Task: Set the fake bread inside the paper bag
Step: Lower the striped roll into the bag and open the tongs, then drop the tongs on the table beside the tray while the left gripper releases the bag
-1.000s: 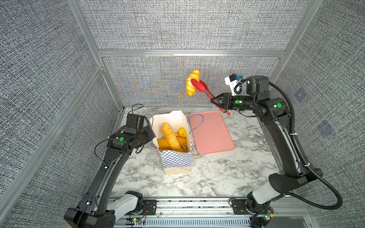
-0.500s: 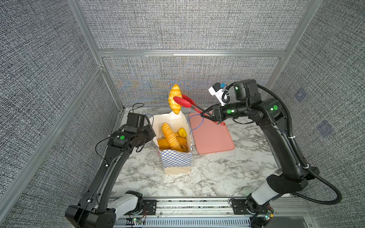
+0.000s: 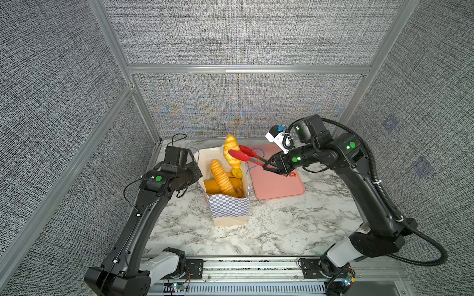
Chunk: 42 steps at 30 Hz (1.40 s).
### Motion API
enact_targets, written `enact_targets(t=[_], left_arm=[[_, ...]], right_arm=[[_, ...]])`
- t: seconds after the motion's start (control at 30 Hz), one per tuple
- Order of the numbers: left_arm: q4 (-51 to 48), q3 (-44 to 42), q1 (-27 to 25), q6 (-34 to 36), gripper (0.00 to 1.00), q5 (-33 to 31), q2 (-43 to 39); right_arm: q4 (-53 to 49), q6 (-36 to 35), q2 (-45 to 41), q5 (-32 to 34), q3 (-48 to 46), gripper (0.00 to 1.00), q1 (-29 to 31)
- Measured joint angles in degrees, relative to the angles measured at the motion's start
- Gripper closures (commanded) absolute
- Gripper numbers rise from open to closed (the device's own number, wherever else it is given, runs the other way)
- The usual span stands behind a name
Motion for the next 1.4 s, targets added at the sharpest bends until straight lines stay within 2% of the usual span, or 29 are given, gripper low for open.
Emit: enact_targets(t=[0.2,0.4,0.7,0.87,0.97,1.1,1.17,1.2,1.27,1.4], left_arm=[[0.0,0.0,0.0,0.0,0.96,0.6,-0.3],[-0.2,0.0,0.0,0.0,0.96,0.6,-0.6],[-0.4,0.0,0.0,-0.1,0.96,0.4,-1.0],[-0.5,0.0,0.0,0.0,0.91,0.3,-1.3],[-0.6,0.0,0.0,0.0,0.78,0.3,-1.6],[-1.0,0.1,0.0,0.0,0.46,-0.3,-2.1],[-1.4,0.3,0.0,0.1,0.33,-0.5,-2.4],[-1.6,0.6,0.0,0.3,0.10,-0.6,-2.6],[-1.7,1.1,0.0,0.7,0.02,-0.7,-3.0],[-2.3,2.4,0.0,1.7,0.02,-1.0,-4.5]], right_arm=[[-0.6,-0.6,0.1,1.8,-0.2,0.49,0.7],[-0.6,-1.0,0.2,2.5,-0.1,0.46,1.2],[-0.3,-0.9,0.6,2.6,0.5,0.46,1.3],[0.8,0.1,0.6,3.0,0.5,0.49,1.4],[2.0,0.8,0.6,3.5,0.5,0.49,1.4],[3.3,2.0,0.8,4.5,1.4,0.50,1.2],[4.1,2.5,1.1,4.9,2.1,0.50,0.8],[4.6,2.9,1.3,5.3,2.5,0.50,0.4],[5.4,3.8,1.5,5.7,3.1,0.50,-0.6],[7.5,6.0,1.3,5.7,3.0,0.51,-4.3]])
